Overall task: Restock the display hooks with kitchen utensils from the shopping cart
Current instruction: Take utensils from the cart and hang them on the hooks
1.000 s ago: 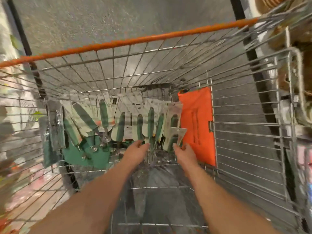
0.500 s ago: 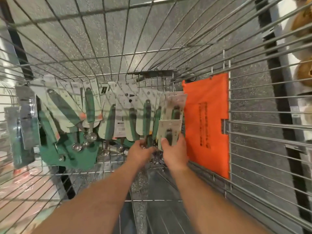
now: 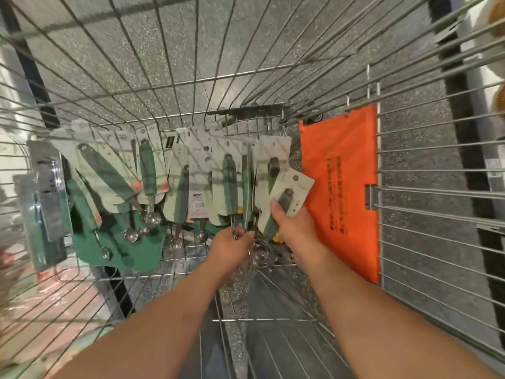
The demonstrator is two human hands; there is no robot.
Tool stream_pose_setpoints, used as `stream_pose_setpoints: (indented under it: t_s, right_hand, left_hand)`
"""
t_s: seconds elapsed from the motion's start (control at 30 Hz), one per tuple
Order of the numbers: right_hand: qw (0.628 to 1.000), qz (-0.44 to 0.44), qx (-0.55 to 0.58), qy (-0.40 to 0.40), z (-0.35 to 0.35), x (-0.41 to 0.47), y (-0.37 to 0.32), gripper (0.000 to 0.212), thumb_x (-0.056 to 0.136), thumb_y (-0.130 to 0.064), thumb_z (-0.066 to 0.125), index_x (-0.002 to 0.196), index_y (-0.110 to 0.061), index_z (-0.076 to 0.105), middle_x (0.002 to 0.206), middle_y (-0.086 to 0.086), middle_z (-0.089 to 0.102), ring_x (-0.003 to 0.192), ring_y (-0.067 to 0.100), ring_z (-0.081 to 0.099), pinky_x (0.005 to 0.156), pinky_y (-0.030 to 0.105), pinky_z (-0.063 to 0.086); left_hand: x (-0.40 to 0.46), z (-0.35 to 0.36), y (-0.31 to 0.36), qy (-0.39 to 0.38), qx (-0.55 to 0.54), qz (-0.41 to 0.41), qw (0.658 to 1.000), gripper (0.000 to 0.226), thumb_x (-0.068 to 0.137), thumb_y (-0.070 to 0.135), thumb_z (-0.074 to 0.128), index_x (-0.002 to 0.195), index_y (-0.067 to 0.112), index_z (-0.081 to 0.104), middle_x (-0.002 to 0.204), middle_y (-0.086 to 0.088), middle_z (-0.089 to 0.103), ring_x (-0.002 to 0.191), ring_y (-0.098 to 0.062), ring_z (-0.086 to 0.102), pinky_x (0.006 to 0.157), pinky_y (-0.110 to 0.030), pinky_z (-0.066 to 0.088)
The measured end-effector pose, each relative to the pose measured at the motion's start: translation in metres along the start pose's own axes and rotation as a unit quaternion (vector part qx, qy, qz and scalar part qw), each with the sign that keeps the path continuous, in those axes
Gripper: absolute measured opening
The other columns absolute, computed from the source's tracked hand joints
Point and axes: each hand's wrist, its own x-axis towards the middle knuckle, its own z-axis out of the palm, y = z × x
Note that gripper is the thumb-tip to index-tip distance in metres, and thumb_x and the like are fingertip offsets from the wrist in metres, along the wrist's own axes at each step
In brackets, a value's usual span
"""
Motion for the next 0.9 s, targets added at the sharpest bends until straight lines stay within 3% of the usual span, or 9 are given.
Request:
stream_pose_setpoints:
  t_s: [0.2, 0.3, 0.37, 0.47, 0.57, 0.67, 0.73, 0.83, 0.9]
  right_hand:
    - [0.998, 0.034, -0.011, -0.056, 0.006, 0.004, -0.014, 0.033, 0.096, -0.038, 0.071, 0.124, -0.022, 0.068, 0.120, -0.005, 0.073, 0.114, 0.018, 0.066, 0.096, 0.037, 0.053]
    - [0.995, 0.060, -0.011, -0.078, 0.006, 0.007, -0.023, 0.035, 0.094, -0.046, 0.072, 0.120, -0.024, 0.069, 0.114, -0.008, 0.075, 0.108, 0.018, 0.067, 0.083, 0.035, 0.052]
    - [0.994, 0.061, -0.006, -0.088, 0.003, 0.009, -0.026, 0.034, 0.094, -0.048, 0.071, 0.121, -0.027, 0.069, 0.117, -0.010, 0.074, 0.111, 0.017, 0.066, 0.088, 0.036, 0.051]
    - [0.992, 0.069, 0.000, -0.110, -0.001, 0.004, -0.031, 0.030, 0.095, -0.049, 0.069, 0.119, -0.031, 0.068, 0.116, -0.013, 0.075, 0.114, 0.018, 0.066, 0.095, 0.042, 0.052]
    - [0.988, 0.077, -0.005, -0.131, -0.004, -0.009, -0.038, 0.027, 0.096, -0.047, 0.069, 0.116, -0.030, 0.069, 0.113, -0.010, 0.077, 0.109, 0.019, 0.069, 0.079, 0.036, 0.051]
    - [0.986, 0.066, -0.034, -0.151, -0.004, -0.022, -0.040, 0.036, 0.093, -0.051, 0.071, 0.120, -0.028, 0.068, 0.116, -0.008, 0.076, 0.109, 0.019, 0.070, 0.071, 0.032, 0.050]
    - [0.982, 0.063, -0.060, -0.170, 0.001, -0.033, -0.039, 0.053, 0.083, -0.064, 0.074, 0.123, -0.029, 0.068, 0.119, -0.009, 0.075, 0.112, 0.019, 0.069, 0.079, 0.034, 0.054]
    - [0.975, 0.068, -0.065, -0.203, 0.015, -0.050, -0.040, 0.113, 0.047, -0.096, 0.069, 0.140, -0.033, 0.059, 0.142, -0.009, 0.063, 0.132, 0.020, 0.056, 0.113, 0.044, 0.044]
    - [0.972, 0.096, -0.050, -0.207, 0.026, -0.062, -0.047, 0.108, 0.070, -0.093, 0.056, 0.157, -0.031, 0.040, 0.163, -0.005, 0.039, 0.150, 0.025, 0.035, 0.122, 0.050, 0.028]
  left_hand:
    - [-0.013, -0.024, -0.001, 0.030, -0.041, 0.030, 0.998, 0.023, 0.102, 0.030, 0.064, 0.088, 0.011, 0.063, 0.078, -0.003, 0.066, 0.076, -0.023, 0.058, 0.068, -0.033, 0.042]
    - [-0.022, -0.033, 0.003, 0.026, -0.043, 0.068, 0.996, 0.015, 0.104, 0.029, 0.062, 0.094, 0.017, 0.064, 0.084, 0.004, 0.069, 0.080, -0.015, 0.064, 0.066, -0.024, 0.043]
    - [-0.029, -0.039, 0.009, 0.033, -0.041, 0.077, 0.996, 0.011, 0.104, 0.028, 0.061, 0.098, 0.018, 0.064, 0.091, 0.007, 0.070, 0.084, -0.007, 0.064, 0.067, -0.019, 0.042]
    - [-0.032, -0.050, 0.014, 0.033, -0.046, 0.078, 0.995, 0.012, 0.103, 0.030, 0.063, 0.104, 0.018, 0.065, 0.096, 0.004, 0.073, 0.088, -0.012, 0.067, 0.069, -0.022, 0.046]
    - [-0.034, -0.061, 0.019, 0.023, -0.031, 0.068, 0.997, 0.017, 0.099, 0.033, 0.069, 0.105, 0.018, 0.065, 0.100, -0.003, 0.075, 0.094, -0.025, 0.072, 0.077, -0.031, 0.054]
    - [-0.043, -0.072, 0.023, 0.016, -0.034, 0.067, 0.997, 0.028, 0.089, 0.032, 0.080, 0.101, 0.016, 0.060, 0.099, -0.004, 0.072, 0.082, -0.018, 0.067, 0.079, -0.035, 0.055]
    - [-0.052, -0.078, 0.026, -0.004, -0.035, 0.068, 0.997, 0.040, 0.081, 0.033, 0.087, 0.106, 0.016, 0.061, 0.100, -0.001, 0.074, 0.086, -0.015, 0.070, 0.088, -0.039, 0.057]
    - [-0.067, -0.081, 0.031, -0.035, -0.015, 0.082, 0.996, 0.089, 0.057, 0.057, 0.095, 0.129, 0.020, 0.059, 0.117, 0.004, 0.074, 0.109, -0.017, 0.071, 0.103, -0.044, 0.055]
    - [-0.066, -0.081, 0.027, -0.031, -0.014, 0.074, 0.997, 0.106, 0.045, 0.069, 0.095, 0.133, 0.024, 0.056, 0.122, 0.004, 0.072, 0.113, -0.019, 0.070, 0.105, -0.048, 0.054]
